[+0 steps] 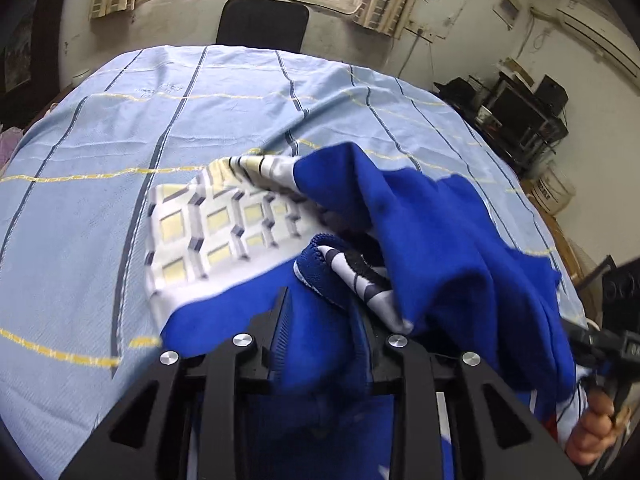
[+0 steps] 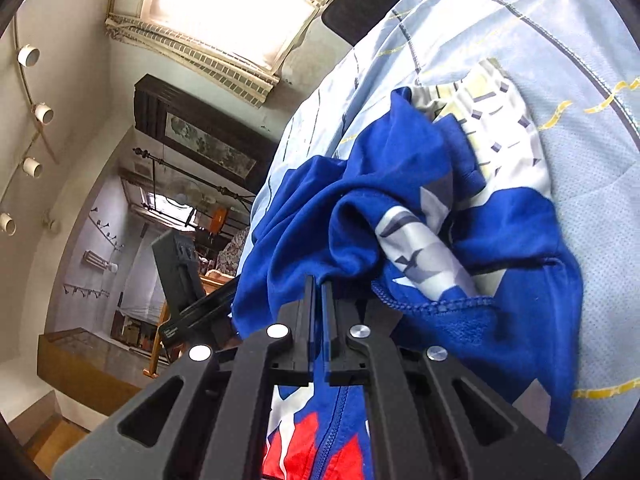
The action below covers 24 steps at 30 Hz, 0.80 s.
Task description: Fold large clothes
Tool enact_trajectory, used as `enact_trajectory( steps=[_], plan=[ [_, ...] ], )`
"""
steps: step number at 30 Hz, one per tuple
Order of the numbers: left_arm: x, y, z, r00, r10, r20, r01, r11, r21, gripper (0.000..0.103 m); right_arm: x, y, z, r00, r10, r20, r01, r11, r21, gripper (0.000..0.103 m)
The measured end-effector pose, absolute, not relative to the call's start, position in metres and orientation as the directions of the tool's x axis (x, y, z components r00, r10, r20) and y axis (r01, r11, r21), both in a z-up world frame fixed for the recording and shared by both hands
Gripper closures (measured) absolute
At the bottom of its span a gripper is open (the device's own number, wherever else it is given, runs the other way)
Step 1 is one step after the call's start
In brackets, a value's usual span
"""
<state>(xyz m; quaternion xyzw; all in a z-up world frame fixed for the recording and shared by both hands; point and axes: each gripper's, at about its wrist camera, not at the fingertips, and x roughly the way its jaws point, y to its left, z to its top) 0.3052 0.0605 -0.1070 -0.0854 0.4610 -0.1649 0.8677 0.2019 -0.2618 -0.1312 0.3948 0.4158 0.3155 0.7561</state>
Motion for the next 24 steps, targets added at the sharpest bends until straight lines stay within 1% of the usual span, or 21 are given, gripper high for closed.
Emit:
enact_trajectory(
  steps=[1,2,3,4,5,7,9,10,11,12,13,17,20,21,22,24],
  plan=[
    [0.307,0.061,-0.106,0.524,-0.375,-0.765,0.204,0.927,-0.314,0.069,0.202,-0.263,-0.132,0.454,0.806,-0.380,-0.143,0.487,0.861,0.101],
    [0.308,0.063,-0.105,0.527,-0.392,-0.754,0.204,0.920,-0.335,0.060,0.203,-0.263,-0.133,0.452,0.806,-0.381,-0.138,0.486,0.863,0.101],
    [0.308,0.064,-0.102,0.531,-0.418,-0.737,0.208,0.908,-0.364,0.056,0.203,-0.263,-0.135,0.448,0.808,-0.381,-0.131,0.482,0.867,0.101],
    [0.307,0.065,-0.100,0.537,-0.432,-0.724,0.209,0.900,-0.382,0.047,0.203,-0.263,-0.136,0.446,0.809,-0.382,-0.127,0.480,0.868,0.101],
    [0.307,0.065,-0.098,0.540,-0.440,-0.717,0.211,0.896,-0.391,0.043,0.203,-0.263,-0.136,0.445,0.809,-0.383,-0.125,0.480,0.868,0.101],
    [0.308,0.060,-0.097,0.535,-0.457,-0.710,0.226,0.888,-0.401,0.043,0.202,-0.263,-0.136,0.444,0.809,-0.384,-0.126,0.481,0.868,0.101],
    [0.312,0.051,-0.098,0.532,-0.433,-0.728,0.225,0.901,-0.372,0.043,0.203,-0.263,-0.135,0.447,0.808,-0.384,-0.126,0.482,0.867,0.101],
    [0.315,0.047,-0.101,0.525,-0.421,-0.740,0.220,0.907,-0.360,0.044,0.203,-0.263,-0.135,0.448,0.807,-0.385,-0.125,0.482,0.867,0.101],
    [0.317,0.045,-0.104,0.512,-0.422,-0.749,0.213,0.906,-0.365,0.047,0.203,-0.264,-0.134,0.449,0.806,-0.385,-0.121,0.482,0.868,0.100],
    [0.319,0.044,-0.107,0.501,-0.426,-0.753,0.207,0.904,-0.374,0.055,0.204,-0.265,-0.135,0.449,0.806,-0.386,-0.116,0.480,0.869,0.100],
    [0.319,0.044,-0.109,0.488,-0.433,-0.758,0.206,0.901,-0.382,0.075,0.205,-0.265,-0.136,0.449,0.807,-0.385,-0.112,0.478,0.871,0.100],
    [0.298,0.051,-0.102,0.490,-0.432,-0.757,0.199,0.901,-0.385,0.080,0.203,-0.265,-0.132,0.444,0.812,-0.379,-0.124,0.475,0.871,0.100],
    [0.264,0.059,-0.099,0.481,-0.427,-0.766,0.225,0.904,-0.363,0.080,0.201,-0.259,-0.129,0.423,0.819,-0.388,-0.140,0.482,0.865,0.100],
    [0.253,0.062,-0.104,0.471,-0.412,-0.780,0.224,0.911,-0.346,0.080,0.200,-0.255,-0.130,0.410,0.818,-0.404,-0.143,0.495,0.857,0.100],
    [0.245,0.066,-0.111,0.454,-0.395,-0.799,0.212,0.919,-0.333,0.086,0.198,-0.251,-0.131,0.398,0.812,-0.426,-0.144,0.514,0.846,0.100],
    [0.236,0.072,-0.122,0.416,-0.402,-0.815,0.195,0.915,-0.352,0.086,0.195,-0.245,-0.133,0.376,0.804,-0.461,-0.147,0.543,0.827,0.100]
  ],
)
